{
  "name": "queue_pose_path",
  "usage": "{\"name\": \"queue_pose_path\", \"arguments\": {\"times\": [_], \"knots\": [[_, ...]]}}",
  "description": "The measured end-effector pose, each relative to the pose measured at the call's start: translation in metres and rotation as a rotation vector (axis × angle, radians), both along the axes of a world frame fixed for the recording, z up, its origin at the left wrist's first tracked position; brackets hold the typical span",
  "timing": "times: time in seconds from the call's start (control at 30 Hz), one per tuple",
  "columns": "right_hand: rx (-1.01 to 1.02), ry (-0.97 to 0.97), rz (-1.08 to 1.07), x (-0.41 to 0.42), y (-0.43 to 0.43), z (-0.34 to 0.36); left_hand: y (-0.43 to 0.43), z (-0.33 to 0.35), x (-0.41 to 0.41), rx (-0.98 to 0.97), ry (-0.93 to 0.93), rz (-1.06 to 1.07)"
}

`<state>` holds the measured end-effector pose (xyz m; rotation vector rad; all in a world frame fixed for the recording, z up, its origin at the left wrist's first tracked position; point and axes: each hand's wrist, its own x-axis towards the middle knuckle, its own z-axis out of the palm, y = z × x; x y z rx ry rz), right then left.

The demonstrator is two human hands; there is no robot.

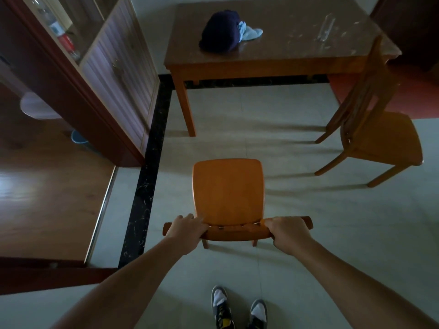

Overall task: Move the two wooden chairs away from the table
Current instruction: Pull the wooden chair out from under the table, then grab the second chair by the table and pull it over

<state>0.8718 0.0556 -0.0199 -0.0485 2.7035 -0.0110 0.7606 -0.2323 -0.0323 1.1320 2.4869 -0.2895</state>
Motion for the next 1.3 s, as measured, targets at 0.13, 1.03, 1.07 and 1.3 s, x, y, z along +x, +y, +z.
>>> {"name": "queue_pose_path", "arguments": {"times": [0.13, 1.03, 1.07, 1.3], "knots": [[-0.022, -0.006, -0.040, 0.002, -0.003, 0.000, 0.000, 0.001, 0.004, 0.018, -0.051, 0.041], [-1.327, 1.154, -0.300, -0.027, -0.023, 0.307, 0.114, 0.325, 0.015, 1.542, -0.112, 0.210], [-1.342, 1.186, -0.285, -0.024, -0.019, 0.315, 0.121, 0.332, 0.016, 1.571, -0.123, 0.185], [-1.363, 1.333, -0.324, 0.008, 0.025, 0.341, 0.185, 0.361, 0.030, 1.644, -0.201, -0.060]]}}
